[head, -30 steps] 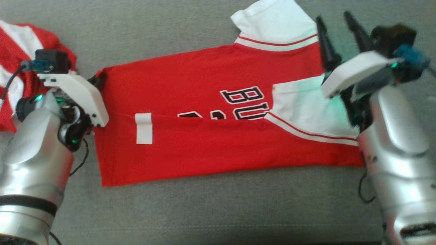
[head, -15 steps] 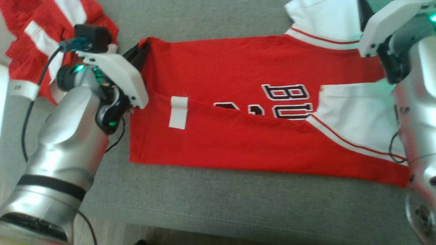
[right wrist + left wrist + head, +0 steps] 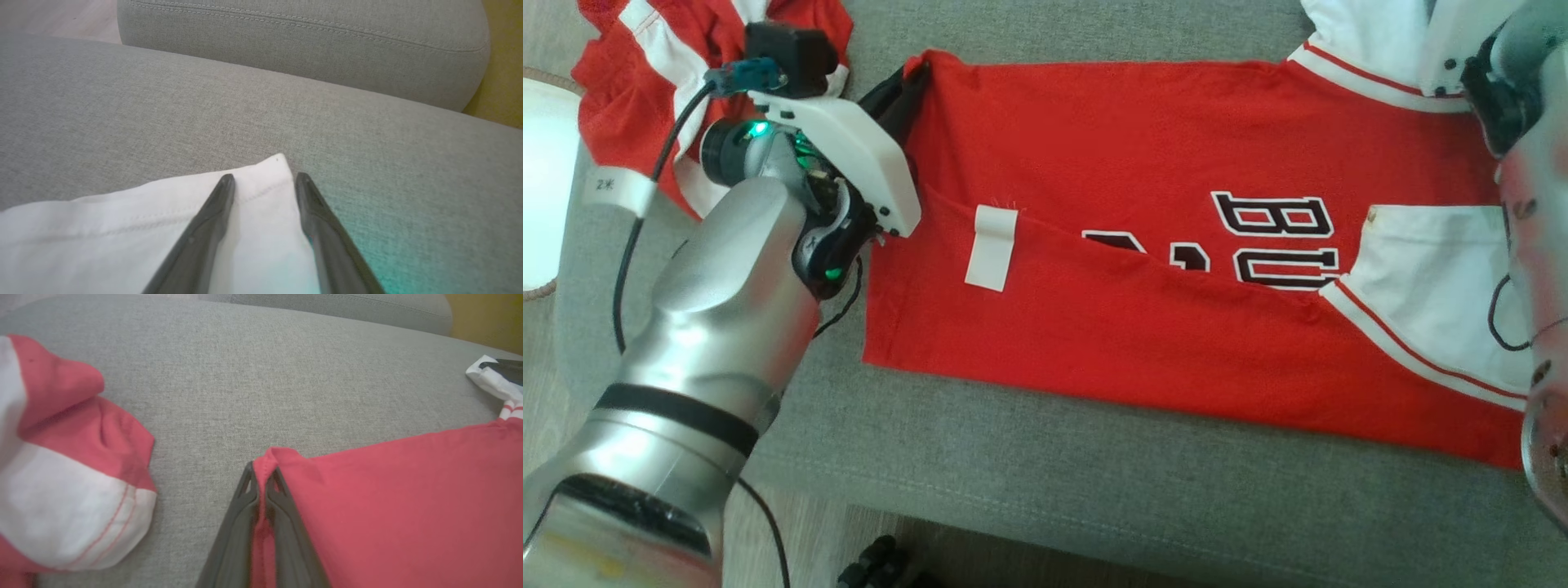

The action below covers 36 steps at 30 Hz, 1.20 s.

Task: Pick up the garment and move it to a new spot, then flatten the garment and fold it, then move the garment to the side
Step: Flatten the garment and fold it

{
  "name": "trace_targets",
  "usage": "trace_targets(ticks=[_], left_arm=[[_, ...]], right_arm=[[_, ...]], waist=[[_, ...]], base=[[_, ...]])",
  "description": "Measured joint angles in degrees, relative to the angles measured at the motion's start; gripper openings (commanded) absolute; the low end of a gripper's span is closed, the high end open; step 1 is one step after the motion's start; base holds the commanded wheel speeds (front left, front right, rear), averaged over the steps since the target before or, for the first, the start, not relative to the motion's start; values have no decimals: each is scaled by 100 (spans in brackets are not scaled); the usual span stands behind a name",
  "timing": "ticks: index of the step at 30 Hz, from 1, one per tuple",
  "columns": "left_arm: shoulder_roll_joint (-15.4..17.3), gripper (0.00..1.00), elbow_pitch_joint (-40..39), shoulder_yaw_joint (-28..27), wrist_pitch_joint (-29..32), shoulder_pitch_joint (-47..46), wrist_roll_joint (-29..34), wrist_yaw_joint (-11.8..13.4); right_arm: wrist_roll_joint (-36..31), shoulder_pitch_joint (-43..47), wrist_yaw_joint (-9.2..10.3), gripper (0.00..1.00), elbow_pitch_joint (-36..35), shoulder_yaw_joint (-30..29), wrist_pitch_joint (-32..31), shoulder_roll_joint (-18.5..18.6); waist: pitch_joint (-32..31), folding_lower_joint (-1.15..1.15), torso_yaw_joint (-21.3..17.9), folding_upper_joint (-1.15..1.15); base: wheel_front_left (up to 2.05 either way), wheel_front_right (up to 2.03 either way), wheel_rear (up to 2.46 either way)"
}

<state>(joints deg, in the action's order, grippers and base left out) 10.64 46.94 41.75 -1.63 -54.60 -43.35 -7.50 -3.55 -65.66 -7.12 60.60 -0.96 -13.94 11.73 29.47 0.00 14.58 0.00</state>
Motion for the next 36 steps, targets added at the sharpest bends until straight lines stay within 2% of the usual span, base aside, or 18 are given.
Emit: trace_targets(ticks=[1, 9, 15, 22, 30, 36], left_arm=[[-3, 0, 18, 14, -34, -3, -32, 0], [16, 0, 457, -13, -556, -322, -121, -5], [46, 0, 731, -107, -809, -487, -121, 2], [112, 0, 1114, -166, -1080, -502, -119, 49], [185, 0, 1303, -358, -1259, 42, -119, 130], [247, 0, 1022, -705, -1260, 820, -14, 333]], right_arm=[[-8, -18, 0, 0, 35, -32, 42, -2], [-160, -20, 0, 0, 124, -489, 1034, 11], [-331, -77, 0, 0, 137, -672, 1526, 20], [-258, -87, 0, 0, 297, -759, 2145, -210], [589, 277, 0, 0, 359, -361, 2671, -505], [1666, 1440, 0, 0, -323, 365, 2764, -644]], waist=[[3, 0, -7, 0], [-40, 0, -262, 0], [-138, 0, -469, 0], [-348, 0, -730, 0], [-777, 0, -1011, 0], [-1122, 0, -1240, 0]], base=[[0, 0, 0], [0, 0, 0], [0, 0, 0], [0, 0, 0], [0, 0, 0], [0, 0, 0]])
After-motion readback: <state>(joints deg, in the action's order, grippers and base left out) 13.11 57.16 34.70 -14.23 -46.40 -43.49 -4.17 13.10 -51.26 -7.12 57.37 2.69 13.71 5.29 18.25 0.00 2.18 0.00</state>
